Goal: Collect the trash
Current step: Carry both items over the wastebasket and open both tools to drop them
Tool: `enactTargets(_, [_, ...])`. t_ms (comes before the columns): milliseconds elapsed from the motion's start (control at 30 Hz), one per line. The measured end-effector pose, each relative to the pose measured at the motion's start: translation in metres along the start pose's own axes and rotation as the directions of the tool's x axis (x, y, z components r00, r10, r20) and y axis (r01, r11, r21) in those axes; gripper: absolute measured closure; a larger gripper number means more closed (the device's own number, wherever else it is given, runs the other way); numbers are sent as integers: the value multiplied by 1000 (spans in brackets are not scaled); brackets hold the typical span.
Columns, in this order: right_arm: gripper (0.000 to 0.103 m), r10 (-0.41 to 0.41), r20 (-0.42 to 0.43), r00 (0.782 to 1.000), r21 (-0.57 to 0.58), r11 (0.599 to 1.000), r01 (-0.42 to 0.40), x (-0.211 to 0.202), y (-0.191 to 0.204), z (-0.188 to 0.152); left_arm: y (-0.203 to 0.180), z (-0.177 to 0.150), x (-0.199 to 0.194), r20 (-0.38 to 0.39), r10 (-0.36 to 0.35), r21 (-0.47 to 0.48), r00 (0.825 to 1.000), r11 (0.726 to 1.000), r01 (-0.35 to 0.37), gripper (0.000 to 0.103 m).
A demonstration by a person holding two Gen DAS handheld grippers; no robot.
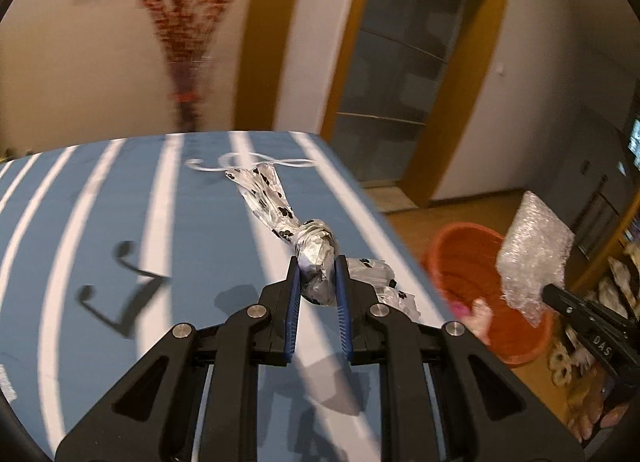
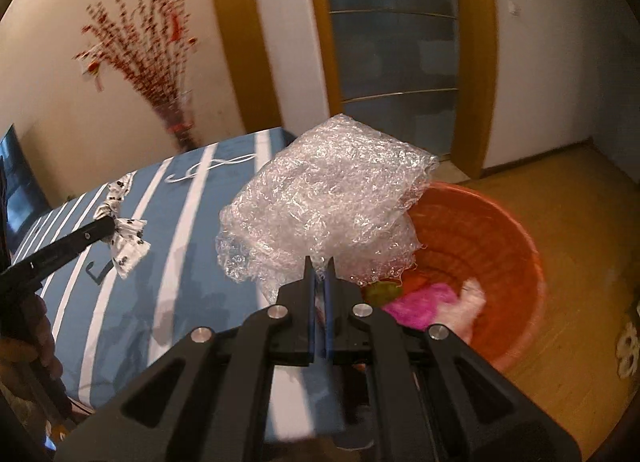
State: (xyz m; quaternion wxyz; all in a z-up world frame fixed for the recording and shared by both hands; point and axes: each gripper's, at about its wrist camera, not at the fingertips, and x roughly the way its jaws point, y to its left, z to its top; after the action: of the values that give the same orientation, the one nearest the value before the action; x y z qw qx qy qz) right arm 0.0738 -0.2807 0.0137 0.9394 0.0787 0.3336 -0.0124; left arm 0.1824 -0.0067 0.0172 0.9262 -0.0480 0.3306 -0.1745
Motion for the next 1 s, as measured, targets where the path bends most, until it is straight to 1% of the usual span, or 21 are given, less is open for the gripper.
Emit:
enactTargets(167, [98,-32,9,999,64,997,31,-8,-39,-7,-46,-6,18,-40,-77,40,996,996,78,87])
enactTargets(367, [98,-57,10,998,110,992,56,-10,-76,-12,-97,-15,43,-93,-160,79,983,983,168,87])
enactTargets(600, [98,-72,11,997,151,986,70,1,-102,-9,-132,-16,67,-135,-229,115,964,963,245,87])
enactTargets(767, [97,-71,20,997,178,982,66,10,-118,0,-150,-16,88,-178,-248,128,952,954,272,86])
enactTargets(800, [93,-65,19,998,185,981,61,12,-121,2,-151,-18,91,-184,-243,125,952,955,268,83])
enactTargets(833, [92,-60,19,998,193,980,56,14,-124,4,-152,-20,93,-193,-240,123,951,956,266,81])
enactTargets(900, [90,-57,19,998,200,978,52,17,-126,5,-150,-23,96,-196,-223,117,955,961,249,63])
enactTargets(933, [88,-57,17,998,202,978,52,18,-127,6,-149,-25,95,-194,-220,113,956,963,245,61])
enactTargets(967, [87,-59,15,998,203,978,55,19,-128,6,-149,-25,94,-195,-218,111,956,964,243,60])
enactTargets(1000, [84,-61,15,998,204,977,57,19,-129,5,-147,-26,95,-199,-214,109,956,965,238,60])
